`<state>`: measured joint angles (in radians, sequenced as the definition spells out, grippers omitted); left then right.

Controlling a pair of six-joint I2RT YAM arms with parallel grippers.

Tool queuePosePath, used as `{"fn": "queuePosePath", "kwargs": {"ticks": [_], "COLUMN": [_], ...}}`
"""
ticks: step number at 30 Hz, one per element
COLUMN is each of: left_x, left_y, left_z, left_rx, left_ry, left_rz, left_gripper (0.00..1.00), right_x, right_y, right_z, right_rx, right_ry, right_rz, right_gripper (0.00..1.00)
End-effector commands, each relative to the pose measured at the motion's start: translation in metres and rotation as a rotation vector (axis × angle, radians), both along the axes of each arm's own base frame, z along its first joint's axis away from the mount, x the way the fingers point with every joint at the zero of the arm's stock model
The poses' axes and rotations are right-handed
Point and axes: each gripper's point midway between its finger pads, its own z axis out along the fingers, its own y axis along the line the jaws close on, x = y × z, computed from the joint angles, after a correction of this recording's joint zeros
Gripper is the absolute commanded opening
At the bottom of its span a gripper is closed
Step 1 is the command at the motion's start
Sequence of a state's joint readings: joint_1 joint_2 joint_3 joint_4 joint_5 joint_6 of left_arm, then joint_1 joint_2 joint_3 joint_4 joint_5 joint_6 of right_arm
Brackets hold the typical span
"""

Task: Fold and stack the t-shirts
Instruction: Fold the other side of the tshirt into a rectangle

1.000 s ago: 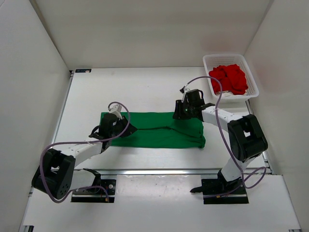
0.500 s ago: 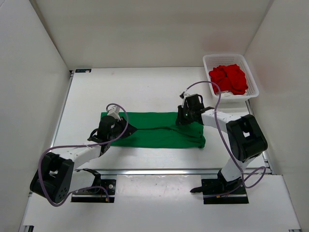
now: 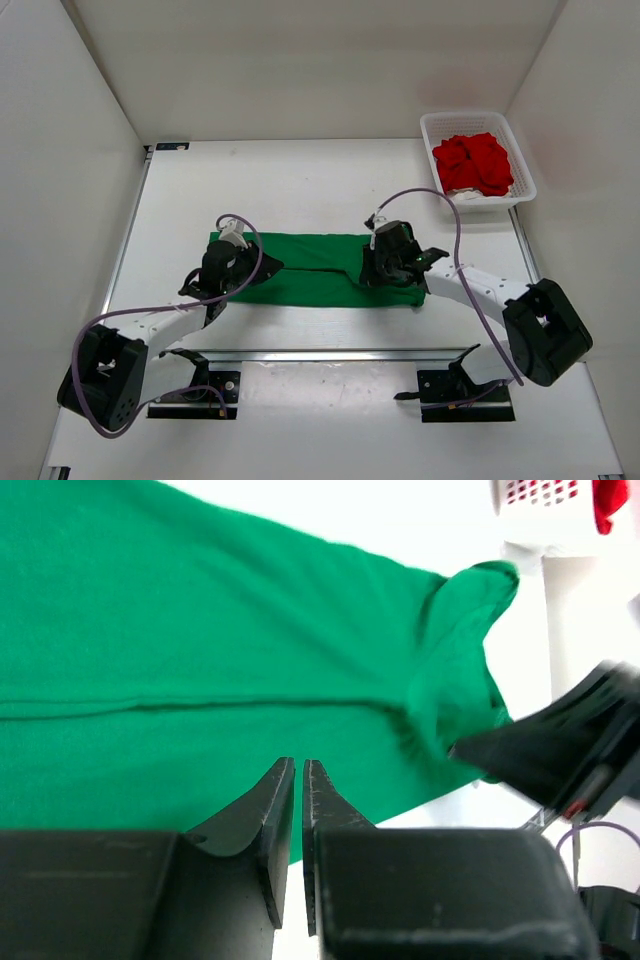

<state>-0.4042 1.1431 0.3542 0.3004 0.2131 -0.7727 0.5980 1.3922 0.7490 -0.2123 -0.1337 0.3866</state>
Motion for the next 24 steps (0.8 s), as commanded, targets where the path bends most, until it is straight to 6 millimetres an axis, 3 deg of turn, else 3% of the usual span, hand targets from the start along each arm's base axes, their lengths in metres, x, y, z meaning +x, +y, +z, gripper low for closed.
{"fn": "queuePosePath", "kwargs": {"ticks": [1, 5, 6, 8, 11, 14, 16, 20, 24], "left_x": [0.007, 0.009, 0.009, 0.012, 0.019, 0.027, 0.038, 0.062, 0.07], "left_y": [-0.002, -0.007, -0.008, -0.009, -0.009, -0.018, -0.023, -0.021, -0.005], "left_z": [0.023, 0.03, 0.028, 0.033, 0.037, 0.037, 0.031, 0.013, -0.014], "left_rx": [-0.037, -0.041, -0.036, -0.041, -0.035, -0.015, -0.012, -0.034, -0.13], "left_ry": [-0.063, -0.078, -0.069, -0.08, -0.091, -0.087, -0.064, 0.01, 0.119], "left_rz": [0.016, 0.006, 0.005, 0.003, 0.01, -0.002, -0.008, 0.0, 0.037], "left_gripper": [0.19, 0.19, 0.19, 0.2, 0.19, 0.2, 0.2, 0.2, 0.18], "right_x": [-0.022, -0.03, -0.029, -0.033, -0.025, -0.006, 0.004, 0.014, 0.003], "right_y": [-0.006, 0.006, 0.008, 0.009, 0.002, -0.02, -0.035, -0.077, -0.091], "right_z": [-0.01, -0.007, -0.004, -0.001, 0.013, 0.028, 0.026, -0.005, -0.021], "right_rx": [-0.031, 0.004, 0.018, 0.043, 0.062, 0.067, 0.073, 0.036, 0.048], "right_ry": [0.045, 0.038, 0.028, 0.028, -0.006, -0.067, -0.074, -0.015, 0.019], "right_rz": [-0.052, -0.042, -0.047, -0.033, -0.058, -0.128, -0.184, -0.313, -0.363], "right_gripper": [0.01, 0.08, 0.18, 0.28, 0.32, 0.29, 0.18, 0.02, 0.0]}}
